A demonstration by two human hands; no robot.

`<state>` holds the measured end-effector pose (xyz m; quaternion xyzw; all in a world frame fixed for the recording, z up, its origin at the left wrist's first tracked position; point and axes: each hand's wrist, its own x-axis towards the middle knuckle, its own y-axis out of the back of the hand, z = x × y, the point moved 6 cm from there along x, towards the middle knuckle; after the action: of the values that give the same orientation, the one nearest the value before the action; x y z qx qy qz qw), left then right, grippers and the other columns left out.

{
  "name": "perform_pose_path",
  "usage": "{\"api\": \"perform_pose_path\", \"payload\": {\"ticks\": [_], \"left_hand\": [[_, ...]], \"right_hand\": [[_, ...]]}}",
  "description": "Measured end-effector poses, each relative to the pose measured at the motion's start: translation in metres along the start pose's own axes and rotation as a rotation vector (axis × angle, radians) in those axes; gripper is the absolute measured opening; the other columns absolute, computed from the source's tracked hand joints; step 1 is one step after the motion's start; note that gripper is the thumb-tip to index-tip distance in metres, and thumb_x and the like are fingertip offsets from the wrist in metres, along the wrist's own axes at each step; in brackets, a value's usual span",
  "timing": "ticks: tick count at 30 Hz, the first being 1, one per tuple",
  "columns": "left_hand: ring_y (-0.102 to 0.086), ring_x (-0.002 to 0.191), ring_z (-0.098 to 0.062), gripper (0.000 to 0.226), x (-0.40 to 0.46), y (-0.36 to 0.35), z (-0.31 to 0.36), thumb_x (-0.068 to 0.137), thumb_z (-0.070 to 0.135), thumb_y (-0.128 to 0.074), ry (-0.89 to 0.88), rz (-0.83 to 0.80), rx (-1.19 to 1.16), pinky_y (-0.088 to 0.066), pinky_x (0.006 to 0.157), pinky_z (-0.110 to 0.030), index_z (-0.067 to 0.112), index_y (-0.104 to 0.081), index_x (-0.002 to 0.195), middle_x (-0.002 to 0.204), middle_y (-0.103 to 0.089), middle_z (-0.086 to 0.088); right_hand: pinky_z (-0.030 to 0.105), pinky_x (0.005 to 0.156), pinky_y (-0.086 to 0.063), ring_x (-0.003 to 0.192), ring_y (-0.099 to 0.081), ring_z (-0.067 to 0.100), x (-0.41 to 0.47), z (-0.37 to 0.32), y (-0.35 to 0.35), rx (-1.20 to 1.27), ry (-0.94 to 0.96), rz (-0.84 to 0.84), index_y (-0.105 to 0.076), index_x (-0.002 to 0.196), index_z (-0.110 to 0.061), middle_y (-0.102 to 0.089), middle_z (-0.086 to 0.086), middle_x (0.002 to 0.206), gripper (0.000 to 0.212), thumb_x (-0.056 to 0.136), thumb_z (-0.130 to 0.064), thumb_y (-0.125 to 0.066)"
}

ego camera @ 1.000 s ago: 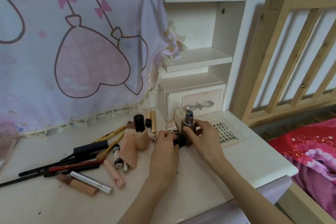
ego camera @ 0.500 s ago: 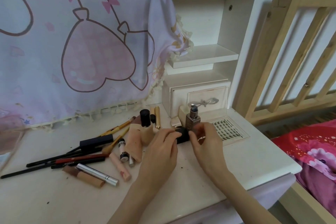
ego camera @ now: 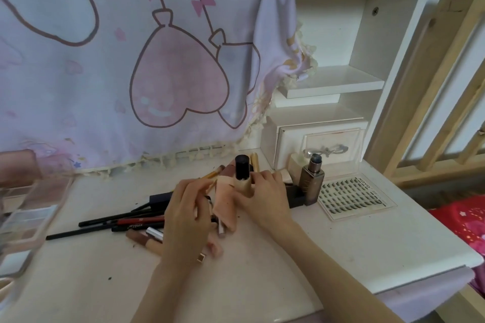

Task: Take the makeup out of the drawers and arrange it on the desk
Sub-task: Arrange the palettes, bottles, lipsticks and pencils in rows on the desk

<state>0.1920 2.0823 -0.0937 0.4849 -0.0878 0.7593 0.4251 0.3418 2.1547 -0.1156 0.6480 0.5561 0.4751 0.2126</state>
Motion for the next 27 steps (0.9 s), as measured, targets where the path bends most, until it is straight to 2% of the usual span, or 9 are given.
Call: {"api": "perform_pose_path", "payload": {"ticks": [5, 9, 11, 13, 16, 18, 21, 24, 27], "left_hand": [[-0.056, 0.092, -0.008, 0.024, 0.010, -0.005, 0.001, 0.090, 0.017, -0.040, 0.002, -0.117, -0.036, -0.047, 0.080, -0.020, 0.014, -0.057, 0.106, 0.102, -0.051, 0.010], [-0.051, 0.105, -0.002, 0.029, 0.026, -0.004, 0.007, 0.093, 0.020, -0.047, 0.073, -0.265, -0.139, -0.045, 0.085, -0.016, 0.037, -0.044, 0.116, 0.114, -0.048, 0.013], [-0.044, 0.114, 0.001, 0.030, 0.037, -0.003, 0.018, 0.095, 0.030, -0.040, 0.032, -0.334, -0.136, -0.037, 0.092, -0.011, 0.039, -0.039, 0.123, 0.122, -0.044, 0.015], [-0.042, 0.118, -0.002, 0.035, 0.046, -0.003, 0.038, 0.095, 0.037, -0.034, -0.101, -0.397, -0.056, -0.033, 0.099, -0.015, 0.029, -0.041, 0.128, 0.125, -0.042, 0.014], [-0.049, 0.084, -0.002, 0.026, 0.053, 0.003, 0.068, 0.092, 0.028, -0.037, -0.299, -0.393, 0.040, -0.041, 0.074, -0.017, 0.015, -0.054, 0.107, 0.099, -0.047, 0.011], [-0.041, 0.062, -0.004, 0.014, 0.052, 0.007, 0.085, 0.089, 0.023, -0.039, -0.409, -0.370, 0.060, -0.037, 0.056, -0.017, 0.016, -0.050, 0.090, 0.079, -0.046, 0.011], [-0.035, 0.045, -0.008, 0.027, 0.047, 0.008, 0.105, 0.090, 0.017, -0.035, -0.554, -0.354, 0.018, -0.034, 0.040, -0.024, 0.010, -0.051, 0.069, 0.059, -0.039, 0.010], [-0.030, 0.032, -0.010, 0.039, 0.046, 0.006, 0.110, 0.089, 0.013, -0.032, -0.497, -0.281, 0.017, -0.031, 0.032, -0.022, 0.011, -0.047, 0.053, 0.047, -0.028, 0.013], [-0.034, 0.038, -0.009, 0.045, 0.050, -0.004, 0.086, 0.091, 0.038, -0.026, -0.066, -0.343, 0.119, -0.032, 0.042, -0.024, 0.024, -0.031, 0.048, 0.040, -0.028, 0.012]], "right_hand": [[0.031, 0.084, -0.041, 0.102, -0.047, 0.020, -0.005, 0.004, 0.001, 0.245, -0.069, -0.033, -0.057, 0.109, -0.015, -0.060, 0.002, 0.099, 0.040, 0.081, -0.042, -0.065], [0.022, 0.071, -0.045, 0.081, -0.056, 0.011, -0.017, -0.001, 0.019, 0.644, -0.056, -0.092, -0.058, 0.095, -0.031, -0.063, -0.004, 0.086, 0.015, 0.082, -0.032, -0.065], [0.018, 0.066, -0.044, 0.071, -0.055, 0.009, -0.023, -0.009, 0.030, 0.877, -0.053, -0.200, -0.060, 0.086, -0.031, -0.061, -0.010, 0.074, 0.006, 0.086, -0.025, -0.062], [0.028, 0.062, -0.047, 0.065, -0.055, 0.017, -0.030, -0.014, 0.036, 1.062, -0.081, -0.395, -0.062, 0.090, -0.016, -0.059, -0.003, 0.071, 0.011, 0.084, -0.026, -0.062], [0.021, 0.044, -0.038, 0.050, -0.050, 0.016, -0.045, -0.021, 0.047, 1.187, -0.065, -0.773, -0.057, 0.097, -0.003, -0.057, 0.003, 0.069, 0.029, 0.080, -0.026, -0.062], [0.016, 0.041, -0.034, 0.045, -0.049, 0.011, -0.057, -0.025, 0.055, 1.184, -0.044, -0.997, -0.056, 0.098, -0.002, -0.059, 0.004, 0.066, 0.033, 0.078, -0.028, -0.062], [0.012, 0.040, -0.031, 0.041, -0.046, 0.009, -0.073, -0.033, 0.063, 1.143, 0.004, -1.213, -0.059, 0.092, -0.004, -0.060, 0.000, 0.060, 0.027, 0.076, -0.025, -0.060], [0.014, 0.041, -0.033, 0.042, -0.047, 0.011, -0.076, -0.038, 0.067, 1.070, -0.023, -1.169, -0.060, 0.081, -0.007, -0.057, -0.002, 0.056, 0.014, 0.073, -0.017, -0.065], [0.017, 0.043, -0.039, 0.041, -0.048, 0.007, -0.065, -0.032, 0.071, 0.752, -0.009, -0.849, -0.054, 0.072, -0.013, -0.055, -0.006, 0.052, 0.020, 0.075, -0.020, -0.073]]}}
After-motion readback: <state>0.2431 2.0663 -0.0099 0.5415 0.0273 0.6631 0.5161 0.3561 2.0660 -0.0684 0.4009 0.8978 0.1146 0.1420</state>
